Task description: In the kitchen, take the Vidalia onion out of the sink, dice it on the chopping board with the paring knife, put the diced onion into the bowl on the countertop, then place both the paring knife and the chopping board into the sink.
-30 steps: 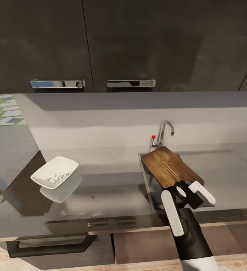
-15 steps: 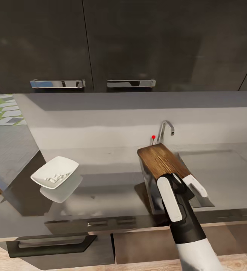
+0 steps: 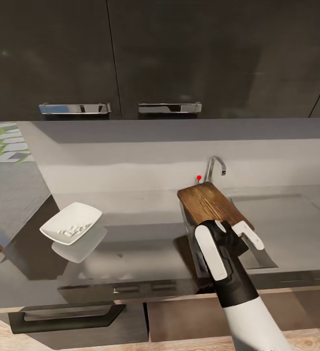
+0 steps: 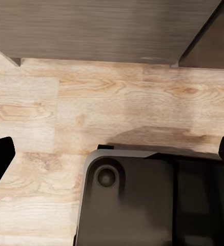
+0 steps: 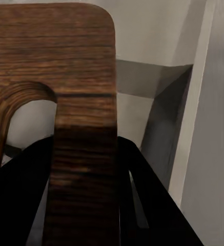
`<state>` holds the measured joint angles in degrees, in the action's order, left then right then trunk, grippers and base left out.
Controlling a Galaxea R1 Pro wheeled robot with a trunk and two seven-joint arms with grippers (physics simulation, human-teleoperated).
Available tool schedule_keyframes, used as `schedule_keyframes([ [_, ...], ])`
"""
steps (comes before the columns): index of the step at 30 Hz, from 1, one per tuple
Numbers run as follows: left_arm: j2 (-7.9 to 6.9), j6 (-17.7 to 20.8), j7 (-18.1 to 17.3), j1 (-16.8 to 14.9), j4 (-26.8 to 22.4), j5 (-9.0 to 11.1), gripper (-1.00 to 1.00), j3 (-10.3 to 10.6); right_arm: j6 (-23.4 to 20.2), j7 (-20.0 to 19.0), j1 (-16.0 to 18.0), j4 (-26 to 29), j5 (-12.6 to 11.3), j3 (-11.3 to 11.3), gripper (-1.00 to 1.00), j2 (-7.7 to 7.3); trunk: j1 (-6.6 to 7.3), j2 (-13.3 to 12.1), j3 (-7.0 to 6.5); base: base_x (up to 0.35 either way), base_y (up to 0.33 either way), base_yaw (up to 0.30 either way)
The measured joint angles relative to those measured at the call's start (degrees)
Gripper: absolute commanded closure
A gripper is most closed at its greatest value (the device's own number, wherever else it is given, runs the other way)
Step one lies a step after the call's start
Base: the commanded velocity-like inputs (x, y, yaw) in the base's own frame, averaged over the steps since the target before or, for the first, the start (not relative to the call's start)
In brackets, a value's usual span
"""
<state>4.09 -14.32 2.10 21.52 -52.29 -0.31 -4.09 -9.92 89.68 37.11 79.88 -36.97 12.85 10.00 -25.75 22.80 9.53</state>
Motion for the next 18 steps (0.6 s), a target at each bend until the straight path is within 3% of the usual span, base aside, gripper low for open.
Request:
schedule_keyframes([
  [5, 0.0, 0.0, 0.0, 0.0, -0.1, 0.0, -1.0, 0.0, 0.2, 0.0, 0.0, -4.4, 2.6, -0.2, 1.0, 0.0, 0.0, 0.0, 0.01, 0.0, 0.0, 0.0],
  [18, 0.0, 0.0, 0.0, 0.0, 0.0, 0.0, -1.0, 0.0, 1.7, 0.0, 0.0, -7.1, 2.6, -0.2, 1.0, 0.0, 0.0, 0.0, 0.0, 0.0, 0.0, 0.0],
])
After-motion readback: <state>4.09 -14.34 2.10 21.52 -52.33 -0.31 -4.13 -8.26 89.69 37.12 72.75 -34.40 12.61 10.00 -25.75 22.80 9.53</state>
